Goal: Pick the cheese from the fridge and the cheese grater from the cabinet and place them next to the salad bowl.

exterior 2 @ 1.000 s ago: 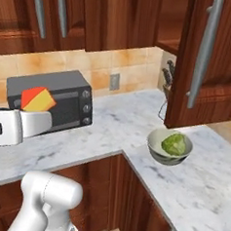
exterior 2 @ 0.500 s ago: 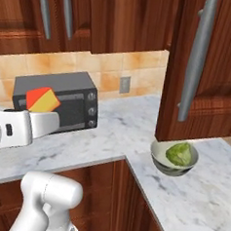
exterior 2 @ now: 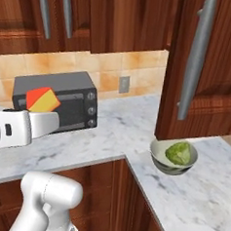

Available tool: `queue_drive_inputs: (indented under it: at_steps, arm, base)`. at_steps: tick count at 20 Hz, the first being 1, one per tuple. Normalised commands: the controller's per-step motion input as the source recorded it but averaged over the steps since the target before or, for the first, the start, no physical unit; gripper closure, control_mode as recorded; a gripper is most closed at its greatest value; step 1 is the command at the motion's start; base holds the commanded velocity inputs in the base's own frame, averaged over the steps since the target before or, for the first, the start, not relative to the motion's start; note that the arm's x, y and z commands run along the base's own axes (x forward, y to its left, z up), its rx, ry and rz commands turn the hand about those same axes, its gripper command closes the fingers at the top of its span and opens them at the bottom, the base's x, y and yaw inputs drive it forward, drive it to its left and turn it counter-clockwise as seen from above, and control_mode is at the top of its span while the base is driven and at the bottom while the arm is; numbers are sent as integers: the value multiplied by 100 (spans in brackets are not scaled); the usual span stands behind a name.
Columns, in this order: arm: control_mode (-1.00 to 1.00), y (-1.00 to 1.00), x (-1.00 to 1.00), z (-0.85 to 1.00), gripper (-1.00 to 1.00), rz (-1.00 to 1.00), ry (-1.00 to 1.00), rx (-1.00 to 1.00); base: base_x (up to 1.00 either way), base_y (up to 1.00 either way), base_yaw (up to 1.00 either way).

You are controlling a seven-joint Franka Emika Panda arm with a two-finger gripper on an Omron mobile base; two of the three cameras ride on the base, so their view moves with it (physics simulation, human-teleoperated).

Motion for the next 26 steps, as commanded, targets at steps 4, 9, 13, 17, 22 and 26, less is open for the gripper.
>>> queue_drive_inputs:
  at_steps: [4, 9, 13, 17, 22, 26]
  arm:
    - [100, 0, 0, 0, 100, 0, 0, 0]
    - [100, 0, 0, 0, 100, 0, 0, 0]
    - [100, 0, 0, 0, 100, 0, 0, 0]
    - [100, 0, 0, 0, 100, 0, 0, 0]
    - [100, 0, 0, 0, 100, 0, 0, 0]
    - [100, 0, 0, 0, 100, 0, 0, 0]
  base:
    - [63, -100, 0]
    - [64, -79, -45]
    - [18, -53, -78]
    - [21, -52, -77]
    - [62, -17, -38]
    - [49, 0, -2]
